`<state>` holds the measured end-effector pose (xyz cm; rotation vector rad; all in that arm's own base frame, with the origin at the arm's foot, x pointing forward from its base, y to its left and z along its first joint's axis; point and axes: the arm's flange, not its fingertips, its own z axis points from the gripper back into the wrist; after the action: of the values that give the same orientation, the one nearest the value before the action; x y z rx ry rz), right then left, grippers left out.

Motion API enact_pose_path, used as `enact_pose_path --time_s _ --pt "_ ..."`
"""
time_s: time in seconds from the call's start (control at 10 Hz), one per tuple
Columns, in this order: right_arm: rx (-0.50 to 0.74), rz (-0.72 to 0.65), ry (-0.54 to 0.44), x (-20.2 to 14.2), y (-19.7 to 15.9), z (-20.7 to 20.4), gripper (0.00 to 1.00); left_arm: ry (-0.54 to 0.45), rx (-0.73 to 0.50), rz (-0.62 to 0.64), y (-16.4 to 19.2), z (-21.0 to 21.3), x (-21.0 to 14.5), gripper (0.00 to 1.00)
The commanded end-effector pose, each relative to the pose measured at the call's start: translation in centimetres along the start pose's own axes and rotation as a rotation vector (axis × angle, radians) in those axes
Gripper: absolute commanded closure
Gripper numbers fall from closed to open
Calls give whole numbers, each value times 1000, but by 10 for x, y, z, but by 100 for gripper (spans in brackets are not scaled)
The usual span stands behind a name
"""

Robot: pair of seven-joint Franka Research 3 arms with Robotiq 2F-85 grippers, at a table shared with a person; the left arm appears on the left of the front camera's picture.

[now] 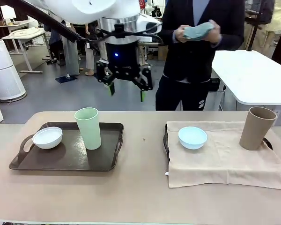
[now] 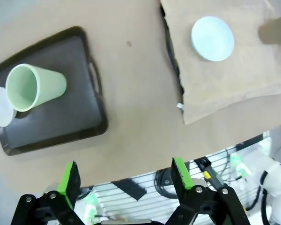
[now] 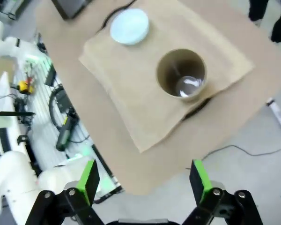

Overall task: Set up a tray with a mat and arrange the tableware.
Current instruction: Place the Picnic Bowl and Reusable plastic cup back onto the Handle tray in front of the human's position.

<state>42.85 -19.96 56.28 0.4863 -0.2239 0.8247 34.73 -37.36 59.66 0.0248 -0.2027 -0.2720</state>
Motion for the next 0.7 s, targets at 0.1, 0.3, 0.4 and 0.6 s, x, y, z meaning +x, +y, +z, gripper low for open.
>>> enact_pose_path --time_s 0.1,0.3,0.4,0.6 --pt "-156 -202 137 18 20 -19 0 9 28 44 30 6 -14 0" --pt "-304 -344 249 50 63 -44 0 19 52 71 67 14 -30 0" --pt "-360 -406 316 61 83 -53 0 54 81 71 86 18 -38 0" --pt "-466 -478 332 69 99 -61 0 70 156 109 121 30 -57 0"
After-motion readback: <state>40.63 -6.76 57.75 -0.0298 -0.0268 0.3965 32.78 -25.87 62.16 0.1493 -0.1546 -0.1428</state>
